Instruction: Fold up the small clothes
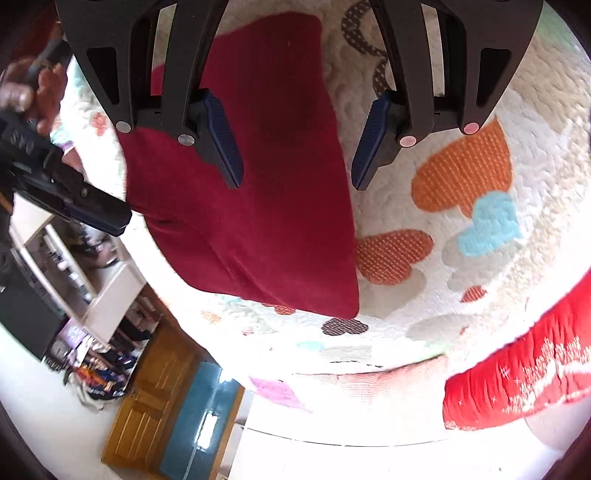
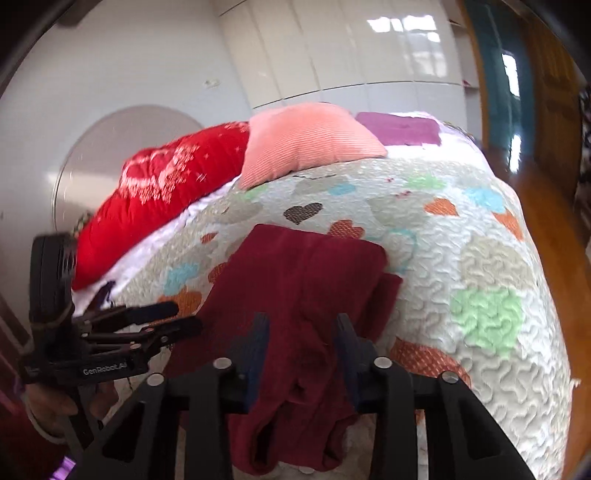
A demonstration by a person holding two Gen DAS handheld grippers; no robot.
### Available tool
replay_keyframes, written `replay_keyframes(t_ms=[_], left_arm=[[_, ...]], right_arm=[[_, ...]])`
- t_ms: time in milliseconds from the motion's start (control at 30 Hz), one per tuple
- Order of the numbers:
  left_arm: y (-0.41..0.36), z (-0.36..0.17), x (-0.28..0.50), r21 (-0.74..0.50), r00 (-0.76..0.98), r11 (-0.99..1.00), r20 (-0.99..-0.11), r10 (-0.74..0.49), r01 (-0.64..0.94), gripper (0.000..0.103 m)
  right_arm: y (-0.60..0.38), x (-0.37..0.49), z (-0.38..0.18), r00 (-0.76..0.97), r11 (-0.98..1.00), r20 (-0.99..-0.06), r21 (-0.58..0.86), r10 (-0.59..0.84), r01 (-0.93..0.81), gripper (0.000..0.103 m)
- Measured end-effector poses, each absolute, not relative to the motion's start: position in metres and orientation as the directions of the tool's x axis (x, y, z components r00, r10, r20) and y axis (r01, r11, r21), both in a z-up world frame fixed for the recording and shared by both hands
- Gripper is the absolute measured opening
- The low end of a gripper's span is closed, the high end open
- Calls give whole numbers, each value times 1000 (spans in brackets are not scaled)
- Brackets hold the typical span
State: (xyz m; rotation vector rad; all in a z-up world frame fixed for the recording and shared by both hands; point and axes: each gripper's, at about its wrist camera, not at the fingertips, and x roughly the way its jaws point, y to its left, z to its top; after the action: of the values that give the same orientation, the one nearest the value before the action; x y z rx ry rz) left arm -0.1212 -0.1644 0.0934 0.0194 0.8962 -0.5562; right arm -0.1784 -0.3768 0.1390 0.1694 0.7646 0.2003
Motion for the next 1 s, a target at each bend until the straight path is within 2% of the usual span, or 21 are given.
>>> replay_keyframes(t_ms=[167,200,333,533,600,700,867,1000], left_arm=[[-180,68,-109,-177,472,871,-782,-407,457,62],[-182,65,-111,-177,476,873,-780,-406,454,66],[-193,63,-115,-145,503,883,-776,-381,446,69],[-191,71,-120,-160,508,888,-770,-386,432,69],[-190,73,-124,-152,517,890,-767,-381,430,69],[-189,78,-130,-136,542,893,-752,-376,430,69],[-181,87,-141,-103,587,905,-730,-351,412,69],[-171,94,-145,-103,627,925,-707,-327,366,69]], right_arm=[[-374,-145,89,608,991,-786,131,114,-17,31],[-381,-146,80,600,989,-791,149,118,2,31],[-386,-153,74,636,983,-760,183,134,12,32],[-385,-178,99,656,975,-734,223,178,-15,33],[-379,-189,103,662,979,-730,202,170,-28,35],[-369,-192,87,624,990,-773,139,115,-9,37],[-366,-203,93,637,988,-762,152,117,1,37],[-363,-216,112,685,989,-721,151,104,8,52]])
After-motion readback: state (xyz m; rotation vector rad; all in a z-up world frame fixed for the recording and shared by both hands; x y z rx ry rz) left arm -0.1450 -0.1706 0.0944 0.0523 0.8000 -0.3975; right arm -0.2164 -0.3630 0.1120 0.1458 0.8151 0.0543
